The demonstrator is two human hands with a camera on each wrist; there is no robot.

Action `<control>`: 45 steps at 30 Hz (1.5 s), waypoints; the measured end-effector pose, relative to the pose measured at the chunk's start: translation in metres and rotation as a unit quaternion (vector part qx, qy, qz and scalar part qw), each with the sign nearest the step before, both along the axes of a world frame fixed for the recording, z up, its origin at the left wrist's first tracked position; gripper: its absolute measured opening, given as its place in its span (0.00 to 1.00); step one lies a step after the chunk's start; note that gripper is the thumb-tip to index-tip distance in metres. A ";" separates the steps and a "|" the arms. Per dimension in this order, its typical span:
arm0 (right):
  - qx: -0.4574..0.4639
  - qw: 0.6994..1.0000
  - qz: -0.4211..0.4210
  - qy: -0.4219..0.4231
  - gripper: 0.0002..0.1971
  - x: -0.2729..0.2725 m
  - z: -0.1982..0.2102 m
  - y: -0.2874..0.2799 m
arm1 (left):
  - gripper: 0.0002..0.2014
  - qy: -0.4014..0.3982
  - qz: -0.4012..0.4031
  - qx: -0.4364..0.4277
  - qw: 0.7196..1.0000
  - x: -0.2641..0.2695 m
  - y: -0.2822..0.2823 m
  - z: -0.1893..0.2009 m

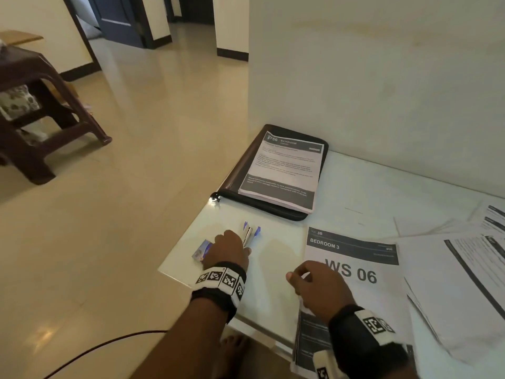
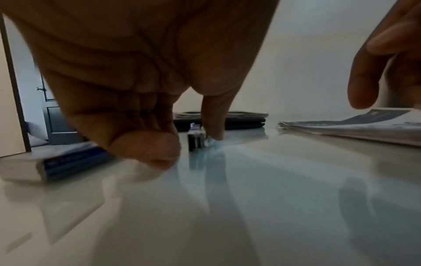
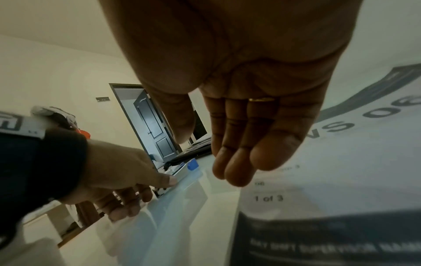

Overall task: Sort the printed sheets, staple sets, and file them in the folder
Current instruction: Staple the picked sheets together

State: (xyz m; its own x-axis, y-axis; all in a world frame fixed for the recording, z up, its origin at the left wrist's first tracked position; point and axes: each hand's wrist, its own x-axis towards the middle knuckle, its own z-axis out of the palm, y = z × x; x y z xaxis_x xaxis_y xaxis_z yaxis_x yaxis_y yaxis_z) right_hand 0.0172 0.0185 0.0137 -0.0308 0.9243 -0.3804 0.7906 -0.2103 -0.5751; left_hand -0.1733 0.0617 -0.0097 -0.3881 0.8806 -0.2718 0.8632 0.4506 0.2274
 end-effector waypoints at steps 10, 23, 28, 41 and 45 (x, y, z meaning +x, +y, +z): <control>0.010 0.979 -0.065 0.191 0.12 0.041 0.015 -0.014 | 0.13 -0.339 0.024 0.003 0.940 0.037 -0.017 0.028; -0.037 0.888 -0.215 0.405 0.20 0.116 0.006 -0.066 | 0.05 -0.279 -0.220 0.039 0.934 0.148 -0.088 0.041; -0.058 0.862 -0.279 0.419 0.20 0.120 -0.024 -0.069 | 0.14 -0.121 -0.197 0.022 0.973 0.111 -0.070 0.025; -0.093 0.828 -0.326 0.447 0.16 0.124 -0.034 -0.064 | 0.16 -0.303 -0.083 -0.070 0.947 0.123 -0.055 0.005; -0.100 0.813 -0.331 0.469 0.16 0.128 -0.034 -0.061 | 0.09 -0.364 -0.058 -0.080 0.926 0.124 -0.016 0.008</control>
